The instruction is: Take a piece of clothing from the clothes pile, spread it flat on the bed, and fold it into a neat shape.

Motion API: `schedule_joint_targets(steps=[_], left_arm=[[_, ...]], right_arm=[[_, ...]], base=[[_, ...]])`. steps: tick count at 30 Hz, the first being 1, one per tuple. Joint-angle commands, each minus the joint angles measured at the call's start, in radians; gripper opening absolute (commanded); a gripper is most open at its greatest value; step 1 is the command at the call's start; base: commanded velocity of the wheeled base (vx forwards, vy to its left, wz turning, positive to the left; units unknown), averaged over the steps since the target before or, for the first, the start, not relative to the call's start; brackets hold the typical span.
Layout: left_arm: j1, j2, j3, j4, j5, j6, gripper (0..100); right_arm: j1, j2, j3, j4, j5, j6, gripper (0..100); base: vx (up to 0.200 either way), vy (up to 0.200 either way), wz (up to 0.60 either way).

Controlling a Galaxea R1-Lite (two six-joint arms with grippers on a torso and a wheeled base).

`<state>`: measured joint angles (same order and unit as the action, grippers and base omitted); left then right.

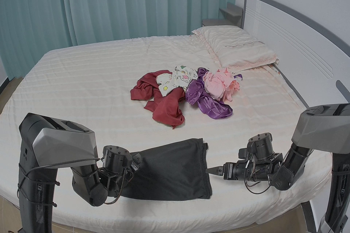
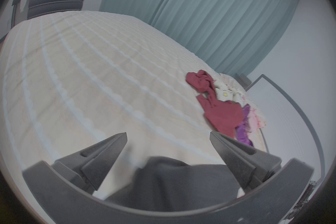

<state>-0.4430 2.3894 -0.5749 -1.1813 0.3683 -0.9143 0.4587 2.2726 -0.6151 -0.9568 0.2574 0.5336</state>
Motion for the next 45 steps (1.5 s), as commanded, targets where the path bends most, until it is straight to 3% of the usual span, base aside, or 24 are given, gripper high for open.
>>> schedule_joint_targets(steps=[1,7,14,16,23,28,33,35,37,41,42,45], left_arm=[[0.013,0.017,0.0,0.0,0.0,0.0,100],[0.033,0.004,0.009,0.0,-0.002,-0.006,100],[0.119,-0.168,0.09,0.0,-0.006,-0.032,100],[0.171,-0.263,0.141,0.002,-0.011,-0.032,100],[0.222,-0.567,0.263,0.029,-0.083,-0.02,100],[0.222,-0.883,0.291,0.23,-0.088,0.009,100],[0.216,-1.141,0.279,0.45,-0.101,0.014,100],[0.222,-1.313,0.257,0.618,-0.094,0.071,100],[0.231,-1.429,0.247,0.678,-0.085,0.11,100],[0.248,-1.575,0.254,0.727,-0.065,0.183,100],[0.256,-1.675,0.268,0.784,-0.023,0.27,100],[0.256,-1.81,0.296,0.864,0.015,0.35,100]], right_arm=[[-0.002,-0.002,0.018,-0.002,0.0,-0.012,100],[-0.008,-0.036,0.046,0.0,-0.001,-0.023,100],[-0.015,-0.11,0.098,0.0,-0.004,-0.023,100],[-0.034,-0.169,0.135,-0.002,-0.012,-0.023,100],[-0.078,-0.39,0.242,-0.011,-0.032,-0.021,100],[-0.074,-0.622,0.379,-0.097,-0.126,-0.029,100],[-0.072,-0.803,0.499,-0.146,-0.141,-0.078,100],[-0.074,-0.947,0.572,-0.149,-0.142,-0.109,100],[-0.08,-1.055,0.615,-0.138,-0.141,-0.113,100],[-0.086,-1.223,0.615,-0.048,-0.147,-0.096,100],[-0.104,-1.38,0.615,0.107,-0.15,-0.11,100],[-0.107,-1.618,0.614,0.322,-0.147,-0.147,100]], base=[[0.0,0.0,0.0],[0.0,0.0,0.0],[0.0,0.0,0.0],[0.0,0.0,0.0],[0.0,0.0,0.0],[0.0,0.0,0.0],[0.0,0.0,0.0],[0.0,0.0,0.0],[0.0,0.0,0.0],[0.0,0.0,0.0],[0.0,0.0,0.0],[0.0,0.0,0.0]])
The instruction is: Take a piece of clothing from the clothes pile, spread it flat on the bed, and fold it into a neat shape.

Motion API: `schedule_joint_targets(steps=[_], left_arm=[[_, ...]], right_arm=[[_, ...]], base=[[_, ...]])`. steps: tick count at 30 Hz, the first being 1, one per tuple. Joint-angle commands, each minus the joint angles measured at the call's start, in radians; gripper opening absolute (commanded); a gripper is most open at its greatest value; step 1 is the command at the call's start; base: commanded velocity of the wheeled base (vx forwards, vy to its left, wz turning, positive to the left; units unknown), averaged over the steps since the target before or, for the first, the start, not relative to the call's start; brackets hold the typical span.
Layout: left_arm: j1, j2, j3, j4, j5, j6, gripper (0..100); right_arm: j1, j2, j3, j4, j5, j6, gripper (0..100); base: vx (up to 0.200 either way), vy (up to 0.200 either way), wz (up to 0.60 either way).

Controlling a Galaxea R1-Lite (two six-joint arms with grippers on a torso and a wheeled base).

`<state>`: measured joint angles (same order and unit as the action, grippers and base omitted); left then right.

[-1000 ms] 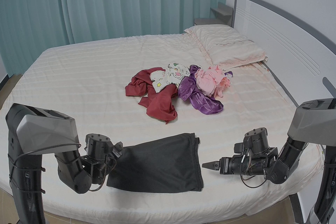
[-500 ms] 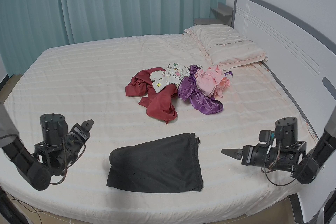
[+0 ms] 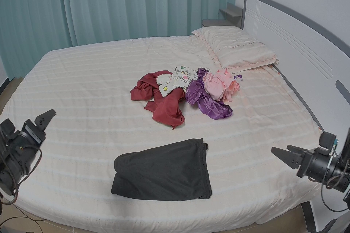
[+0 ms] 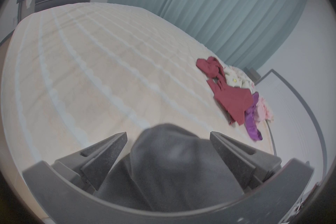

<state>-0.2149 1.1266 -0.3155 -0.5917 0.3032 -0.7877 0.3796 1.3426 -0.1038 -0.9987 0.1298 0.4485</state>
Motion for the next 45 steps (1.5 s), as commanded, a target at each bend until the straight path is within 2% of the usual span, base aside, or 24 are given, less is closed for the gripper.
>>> schedule_joint_targets(steps=[1,5,8,11,15,18,19,20,27,30,31,32,33,36,38,40,41,43,45], left_arm=[[0.028,-0.547,0.036,0.274,0.08,0.223,100],[0.043,-0.712,0.044,0.409,0.108,0.249,100],[0.098,-0.794,0.052,0.483,0.108,0.248,100],[0.17,-0.887,0.05,0.556,0.106,0.258,100],[0.201,-0.962,0.056,0.647,0.106,0.329,100],[0.215,-1.068,0.056,0.699,0.106,0.427,100],[0.215,-1.068,0.056,0.699,0.106,0.427,100],[0.215,-1.125,0.067,0.736,0.106,0.496,100],[0.215,-1.127,0.116,0.754,0.113,0.501,100],[0.215,-1.127,0.15,0.75,0.149,0.502,100],[0.215,-1.127,0.191,0.75,0.214,0.515,100],[0.215,-1.127,0.191,0.75,0.214,0.515,100],[0.215,-1.127,0.245,0.728,0.248,0.536,100],[0.215,-1.127,0.26,0.671,0.241,0.551,100],[0.215,-1.127,0.263,0.662,0.214,0.597,100],[0.215,-1.127,0.265,0.659,0.201,0.608,100],[0.215,-1.127,0.273,0.647,0.132,0.637,100],[0.215,-1.127,0.28,0.629,0.062,0.659,100],[0.213,-1.125,0.297,0.589,-0.065,0.662,100]], right_arm=[[-0.028,-0.688,0.102,0.364,-0.019,-0.062,100],[-0.064,-0.979,0.104,0.712,-0.03,-0.151,100],[-0.094,-1.105,0.104,0.858,-0.029,-0.169,100],[-0.111,-1.201,0.101,0.942,-0.022,-0.172,100],[-0.163,-1.209,0.099,0.945,-0.022,-0.168,100],[-0.238,-1.232,0.099,0.945,-0.021,-0.174,100],[-0.238,-1.232,0.099,0.945,-0.021,-0.174,100],[-0.265,-1.241,0.101,0.94,-0.032,-0.188,100],[-0.272,-1.24,0.104,0.927,-0.071,-0.221,100],[-0.272,-1.241,0.104,0.927,-0.085,-0.264,100],[-0.274,-1.241,0.104,0.927,-0.125,-0.326,100],[-0.274,-1.241,0.104,0.927,-0.125,-0.326,100],[-0.274,-1.241,0.104,0.927,-0.141,-0.412,100],[-0.272,-1.241,0.104,0.927,-0.119,-0.499,100],[-0.272,-1.241,0.104,0.927,-0.047,-0.55,100],[-0.274,-1.241,0.104,0.927,-0.027,-0.554,100],[-0.274,-1.241,0.104,0.928,0.01,-0.553,100],[-0.274,-1.24,0.104,0.931,-0.009,-0.541,100],[-0.274,-1.241,0.102,0.945,-0.082,-0.522,100]], base=[[0.0,0.0,0.0],[0.0,0.0,0.0],[0.0,0.0,0.0],[0.0,0.0,0.0],[0.0,0.0,0.0],[0.0,0.0,0.0],[0.0,0.0,0.0],[0.0,0.0,0.0],[0.0,0.0,0.0],[0.0,0.0,0.0],[0.0,0.0,0.0],[0.0,0.0,0.0],[0.0,0.0,0.0],[0.0,0.0,0.0],[0.0,0.0,0.0],[0.0,0.0,0.0],[0.0,0.0,0.0],[0.0,0.0,0.0],[0.0,0.0,0.0]])
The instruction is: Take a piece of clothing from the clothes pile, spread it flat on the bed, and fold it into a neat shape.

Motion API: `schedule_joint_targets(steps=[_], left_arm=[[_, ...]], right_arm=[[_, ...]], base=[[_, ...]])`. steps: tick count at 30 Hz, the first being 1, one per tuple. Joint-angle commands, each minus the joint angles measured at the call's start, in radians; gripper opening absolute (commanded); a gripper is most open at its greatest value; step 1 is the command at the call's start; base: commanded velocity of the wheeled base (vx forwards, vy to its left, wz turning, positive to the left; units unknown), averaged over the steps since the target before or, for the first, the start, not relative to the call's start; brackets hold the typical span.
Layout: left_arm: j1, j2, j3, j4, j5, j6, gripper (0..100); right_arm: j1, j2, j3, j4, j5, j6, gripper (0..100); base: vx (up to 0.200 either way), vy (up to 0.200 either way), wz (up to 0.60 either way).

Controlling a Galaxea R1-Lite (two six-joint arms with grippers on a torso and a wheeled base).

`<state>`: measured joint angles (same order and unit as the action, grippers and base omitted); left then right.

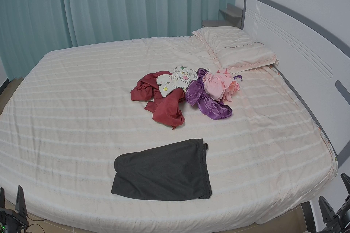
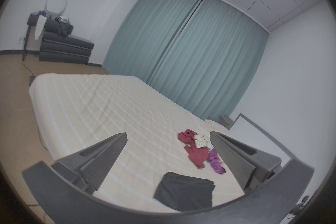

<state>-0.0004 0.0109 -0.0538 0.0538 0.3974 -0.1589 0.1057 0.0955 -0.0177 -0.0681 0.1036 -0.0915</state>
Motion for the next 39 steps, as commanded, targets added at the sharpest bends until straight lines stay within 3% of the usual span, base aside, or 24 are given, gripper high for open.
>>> schedule_joint_targets(steps=[1,4,10,19,22,26,28,31,34,38,39], left_arm=[[-0.001,-0.009,0.042,-0.069,-0.203,0.029,100],[-0.001,-0.011,0.045,-0.075,-0.249,0.038,100],[-0.001,-0.009,0.045,-0.074,-0.255,0.038,100],[-0.001,-0.011,0.045,-0.074,-0.255,0.039,100],[-0.001,-0.011,0.045,-0.074,-0.255,0.044,100],[-0.001,-0.011,0.045,-0.074,-0.255,0.039,100],[-0.001,-0.009,0.045,-0.075,-0.253,0.035,100],[-0.001,-0.009,0.045,-0.074,-0.258,0.05,100],[-0.001,-0.011,0.046,-0.08,-0.264,0.048,100],[-0.001,-0.011,0.046,-0.08,-0.264,0.048,100],[-0.001,-0.011,0.046,-0.08,-0.264,0.048,100]], right_arm=[[0.002,0.007,0.015,0.021,-0.097,0.018,100],[0.002,0.006,0.012,0.031,-0.15,0.024,100],[-0.038,0.009,-0.008,0.086,-0.19,0.061,100],[-0.11,-0.094,0.004,0.042,-0.185,0.056,100],[-0.112,-0.094,0.018,-0.013,-0.17,0.067,100],[-0.11,-0.092,0.015,0.025,-0.085,0.145,100],[-0.11,-0.094,0.015,0.019,-0.001,0.243,100],[-0.109,-0.094,0.015,0.014,0.019,0.317,100],[-0.112,-0.092,0.015,0.014,0.013,0.274,100],[-0.112,-0.092,0.015,0.016,-0.096,0.095,100],[-0.112,-0.092,0.015,0.016,-0.096,0.095,100]], base=[[0.0,0.0,0.0],[0.0,0.0,0.0],[0.0,0.0,0.0],[0.0,0.0,0.0],[0.0,0.0,0.0],[0.0,0.0,0.0],[0.0,0.0,0.0],[0.0,0.0,0.0],[0.0,0.0,0.0],[0.0,0.0,0.0],[0.0,0.0,0.0]])
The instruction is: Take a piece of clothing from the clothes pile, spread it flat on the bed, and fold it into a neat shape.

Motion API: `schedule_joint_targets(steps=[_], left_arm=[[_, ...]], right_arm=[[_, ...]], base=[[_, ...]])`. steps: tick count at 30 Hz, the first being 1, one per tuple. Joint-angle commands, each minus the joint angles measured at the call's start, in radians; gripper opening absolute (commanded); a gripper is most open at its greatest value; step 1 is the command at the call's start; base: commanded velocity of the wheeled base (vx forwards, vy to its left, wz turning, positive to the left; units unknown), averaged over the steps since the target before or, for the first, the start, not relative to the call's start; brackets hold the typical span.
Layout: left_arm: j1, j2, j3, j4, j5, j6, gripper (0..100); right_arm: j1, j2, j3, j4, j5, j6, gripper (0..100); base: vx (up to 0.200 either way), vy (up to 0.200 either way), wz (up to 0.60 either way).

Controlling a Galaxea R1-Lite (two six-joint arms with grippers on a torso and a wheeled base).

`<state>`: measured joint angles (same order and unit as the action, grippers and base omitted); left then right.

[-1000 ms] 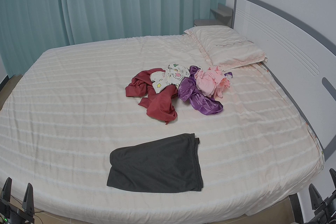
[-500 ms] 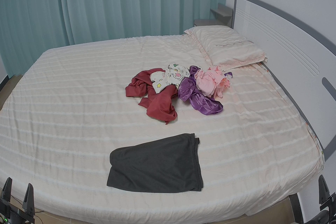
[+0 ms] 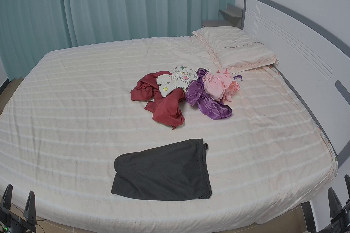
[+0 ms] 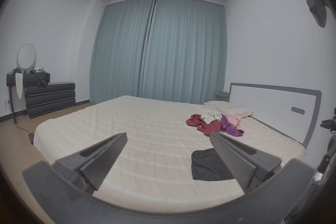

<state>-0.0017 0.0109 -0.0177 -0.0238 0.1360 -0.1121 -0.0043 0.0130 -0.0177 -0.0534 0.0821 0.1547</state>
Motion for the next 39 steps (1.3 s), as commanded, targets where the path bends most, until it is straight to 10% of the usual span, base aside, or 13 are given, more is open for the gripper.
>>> schedule_joint_targets(steps=[1,16,30,39], left_arm=[[0.0,-0.011,0.012,-0.004,-0.003,0.002,100],[0.0,-0.011,0.013,-0.004,-0.016,0.002,100],[0.0,-0.011,0.013,-0.004,-0.016,0.005,100],[0.0,-0.011,0.013,-0.005,-0.016,0.003,100]], right_arm=[[-0.002,-0.01,0.013,0.006,-0.088,-0.218,100],[0.0,-0.01,0.013,0.009,0.084,-0.29,100],[0.0,-0.008,0.005,0.032,-0.016,-0.245,100],[-0.002,-0.01,0.005,0.027,0.143,-0.21,100]], base=[[0.0,0.0,0.0],[0.0,0.0,0.0],[0.0,0.0,0.0],[0.0,0.0,0.0]])
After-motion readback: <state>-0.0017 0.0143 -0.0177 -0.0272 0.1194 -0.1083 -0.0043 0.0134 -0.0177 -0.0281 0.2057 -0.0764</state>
